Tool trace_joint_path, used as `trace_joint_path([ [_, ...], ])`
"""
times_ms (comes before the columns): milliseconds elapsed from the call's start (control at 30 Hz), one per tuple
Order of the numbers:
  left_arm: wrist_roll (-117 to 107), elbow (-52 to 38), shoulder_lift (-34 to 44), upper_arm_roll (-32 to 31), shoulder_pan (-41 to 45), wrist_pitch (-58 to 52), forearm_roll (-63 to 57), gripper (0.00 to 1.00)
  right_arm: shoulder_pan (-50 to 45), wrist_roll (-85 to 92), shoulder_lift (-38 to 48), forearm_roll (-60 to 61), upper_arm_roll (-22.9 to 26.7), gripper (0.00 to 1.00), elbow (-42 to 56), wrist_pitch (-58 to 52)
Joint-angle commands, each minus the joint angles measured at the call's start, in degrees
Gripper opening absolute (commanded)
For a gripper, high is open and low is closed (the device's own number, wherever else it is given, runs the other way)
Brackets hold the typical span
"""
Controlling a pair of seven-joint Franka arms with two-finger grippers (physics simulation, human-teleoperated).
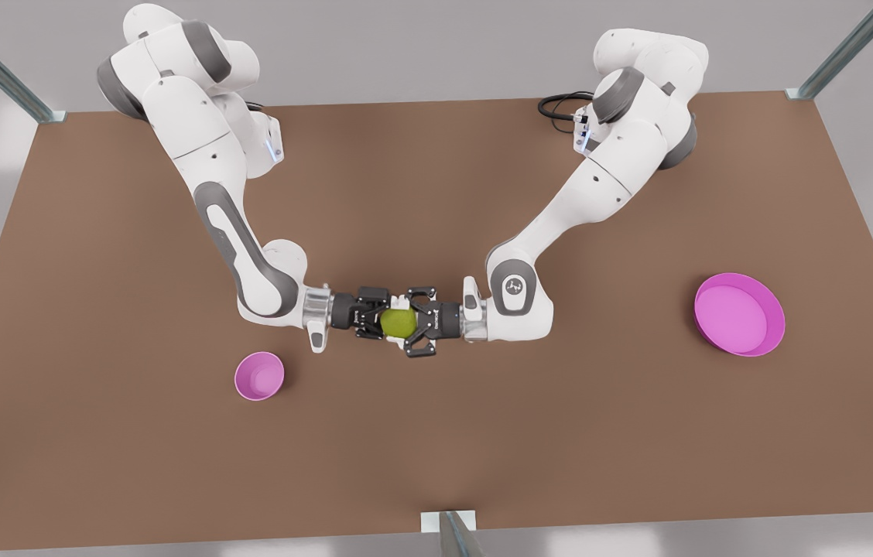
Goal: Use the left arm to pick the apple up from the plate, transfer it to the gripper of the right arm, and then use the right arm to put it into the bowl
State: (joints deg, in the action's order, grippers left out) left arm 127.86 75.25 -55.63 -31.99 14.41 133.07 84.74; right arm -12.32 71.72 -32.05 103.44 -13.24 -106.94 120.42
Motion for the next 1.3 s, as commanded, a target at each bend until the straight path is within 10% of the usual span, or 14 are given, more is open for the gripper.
trace_joint_path([
  [0, 0.5, 0.0, 0.0, -0.1, 0.0, -0.4, -0.2, 0.91, 0.0, 3.2, 0.1, -0.1, 0.0, 0.86, 0.2, 0.4],
  [800, -0.1, 0.6, 0.3, 0.4, -3.7, -2.4, -2.1, 0.99, 8.9, 3.3, 0.1, -11.3, 0.1, 0.84, -0.5, -5.4],
  [1133, -82.7, -0.4, 30.9, 0.1, -31.6, -47.3, -104.3, 1.0, 22.0, 0.3, -2.0, -37.3, 1.5, 0.83, 7.5, -12.5],
  [1233, -109.0, -0.8, 35.8, 0.5, -33.2, -51.3, -104.7, 1.0, 22.3, 0.2, -1.9, -42.4, 3.5, 0.83, 8.3, -12.5],
  [1267, -115.5, 1.2, 40.9, 15.0, -23.7, -50.9, -98.5, 1.0, 23.1, 0.1, -2.0, -44.4, 3.5, 0.83, 8.9, -12.5],
])
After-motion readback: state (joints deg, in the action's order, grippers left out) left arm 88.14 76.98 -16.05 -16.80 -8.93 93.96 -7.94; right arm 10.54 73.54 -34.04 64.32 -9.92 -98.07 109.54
